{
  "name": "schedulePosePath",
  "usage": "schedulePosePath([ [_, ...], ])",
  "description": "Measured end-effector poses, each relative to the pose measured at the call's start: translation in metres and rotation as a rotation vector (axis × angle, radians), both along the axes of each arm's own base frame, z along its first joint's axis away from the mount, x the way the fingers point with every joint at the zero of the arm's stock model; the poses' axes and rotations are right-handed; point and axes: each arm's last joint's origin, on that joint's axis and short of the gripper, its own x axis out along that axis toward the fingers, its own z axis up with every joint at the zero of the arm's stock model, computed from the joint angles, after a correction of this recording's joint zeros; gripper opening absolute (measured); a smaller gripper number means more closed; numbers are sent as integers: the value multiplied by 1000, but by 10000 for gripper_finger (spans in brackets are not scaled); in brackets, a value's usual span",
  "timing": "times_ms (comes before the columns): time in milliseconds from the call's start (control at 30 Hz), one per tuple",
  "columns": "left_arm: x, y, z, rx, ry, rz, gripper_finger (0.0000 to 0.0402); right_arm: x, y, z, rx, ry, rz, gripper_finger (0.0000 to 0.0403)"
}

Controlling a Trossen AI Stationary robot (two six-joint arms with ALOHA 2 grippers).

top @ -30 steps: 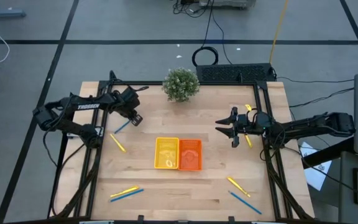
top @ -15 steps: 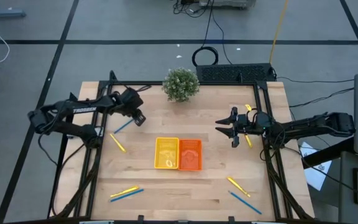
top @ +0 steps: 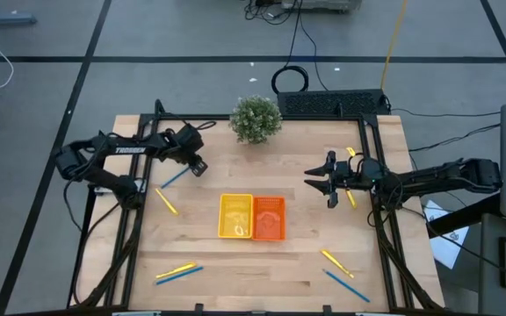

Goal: Sort pens & pencils
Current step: Put the top left blue pencil into the yellow bin

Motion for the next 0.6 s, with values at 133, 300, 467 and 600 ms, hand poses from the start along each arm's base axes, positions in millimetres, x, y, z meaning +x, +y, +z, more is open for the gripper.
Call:
schedulePosePath([
  [133,2,-1,-5,-23,21,-12,141,0,0,0,0,2,0,128],
  [300,3,-5,-7,-38,42,-9,129,0,0,0,0,3,0,128],
  [467,1,-6,-7,-57,58,-8,92,0,0,0,1,3,-1,128],
  [600,0,-7,-8,-68,67,-8,47,0,0,0,0,3,0,128],
])
